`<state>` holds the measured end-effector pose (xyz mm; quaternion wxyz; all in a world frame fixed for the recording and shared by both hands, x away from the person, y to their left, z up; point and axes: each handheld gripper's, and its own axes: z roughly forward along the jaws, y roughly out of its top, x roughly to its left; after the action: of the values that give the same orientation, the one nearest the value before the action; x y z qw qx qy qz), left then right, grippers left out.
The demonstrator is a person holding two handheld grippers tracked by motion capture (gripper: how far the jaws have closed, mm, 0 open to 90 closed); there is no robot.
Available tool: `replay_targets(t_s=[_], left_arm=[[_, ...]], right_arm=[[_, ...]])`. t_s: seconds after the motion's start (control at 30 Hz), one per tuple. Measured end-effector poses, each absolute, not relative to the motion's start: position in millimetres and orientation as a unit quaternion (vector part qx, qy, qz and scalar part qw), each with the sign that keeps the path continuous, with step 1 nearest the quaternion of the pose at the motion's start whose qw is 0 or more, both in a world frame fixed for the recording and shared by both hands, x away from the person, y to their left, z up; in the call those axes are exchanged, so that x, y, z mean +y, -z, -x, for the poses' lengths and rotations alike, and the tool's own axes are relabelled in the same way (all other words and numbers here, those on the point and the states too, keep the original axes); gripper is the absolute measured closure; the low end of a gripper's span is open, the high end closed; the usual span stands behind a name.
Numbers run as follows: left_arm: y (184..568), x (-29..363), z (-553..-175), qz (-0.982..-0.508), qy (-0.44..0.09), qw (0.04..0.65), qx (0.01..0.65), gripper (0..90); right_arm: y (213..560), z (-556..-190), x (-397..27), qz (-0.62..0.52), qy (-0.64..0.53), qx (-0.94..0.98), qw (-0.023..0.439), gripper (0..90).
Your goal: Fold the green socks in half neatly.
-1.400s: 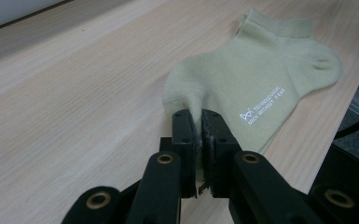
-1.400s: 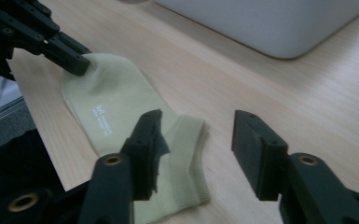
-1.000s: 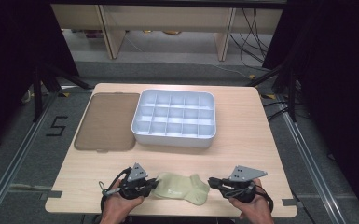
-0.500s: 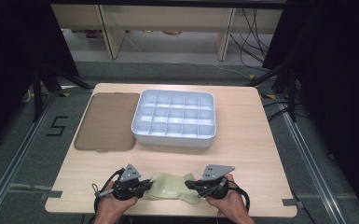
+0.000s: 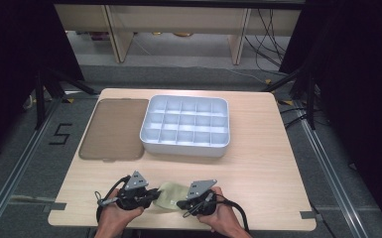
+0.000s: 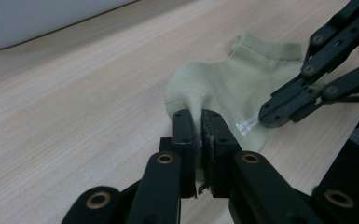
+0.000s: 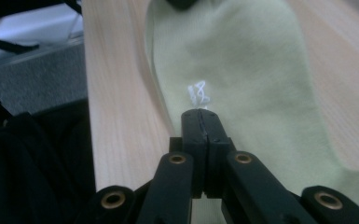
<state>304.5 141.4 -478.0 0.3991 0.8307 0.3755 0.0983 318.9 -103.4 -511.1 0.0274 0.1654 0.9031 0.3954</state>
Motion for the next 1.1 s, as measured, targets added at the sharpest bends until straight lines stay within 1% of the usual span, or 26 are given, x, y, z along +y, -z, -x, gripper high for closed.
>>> replay_targets(t_s=[0.13, 0.17, 0.23, 0.3, 0.43, 0.53, 0.6, 0.67, 0.87, 1.0, 1.1], left_arm=[[476.0, 139.9, -304.4, -0.827, -0.094, 0.405, 0.378, 84.2], [473.3, 138.8, -304.6, -0.831, -0.098, 0.404, 0.369, 84.2], [472.5, 137.1, -304.0, -0.828, -0.097, 0.408, 0.372, 84.2], [469.5, 135.1, -304.5, -0.833, -0.098, 0.408, 0.36, 84.1], [466.6, 130.9, -303.6, -0.836, -0.094, 0.404, 0.36, 84.1], [466.6, 131.1, -304.1, -0.834, -0.094, 0.404, 0.363, 84.0], [465.5, 132.6, -304.9, -0.837, -0.097, 0.4, 0.36, 84.0], [464.9, 132.7, -305.6, -0.838, -0.097, 0.401, 0.357, 83.9], [459.0, 129.0, -306.9, -0.835, -0.094, 0.407, 0.358, 83.7], [452.9, 126.2, -308.4, -0.841, -0.102, 0.407, 0.343, 83.6], [452.0, 123.7, -308.8, -0.839, -0.103, 0.407, 0.347, 83.5]], right_arm=[[514.0, -319.6, -100.0, -0.17, -0.391, 0.904, 0.015, 90.0], [514.1, -320.4, -100.3, -0.168, -0.392, 0.904, 0.017, 90.0], [514.2, -320.7, -100.3, -0.166, -0.393, 0.904, 0.019, 90.0], [514.3, -321.3, -100.5, -0.168, -0.393, 0.904, 0.014, 90.0], [512.9, -325.0, -102.5, -0.169, -0.401, 0.9, 0.012, 90.0], [504.5, -336.3, -110.2, -0.181, -0.408, 0.894, 0.043, 90.0], [502.6, -340.5, -112.2, -0.189, -0.409, 0.891, 0.047, 90.0], [502.7, -354.8, -114.2, -0.201, -0.406, 0.889, 0.064, 90.0], [513.0, -365.9, -108.0, -0.214, -0.386, 0.896, 0.053, 90.0], [513.3, -366.8, -103.8, -0.211, -0.388, 0.895, 0.058, 90.0], [512.8, -366.4, -103.8, -0.212, -0.389, 0.895, 0.053, 90.0]])
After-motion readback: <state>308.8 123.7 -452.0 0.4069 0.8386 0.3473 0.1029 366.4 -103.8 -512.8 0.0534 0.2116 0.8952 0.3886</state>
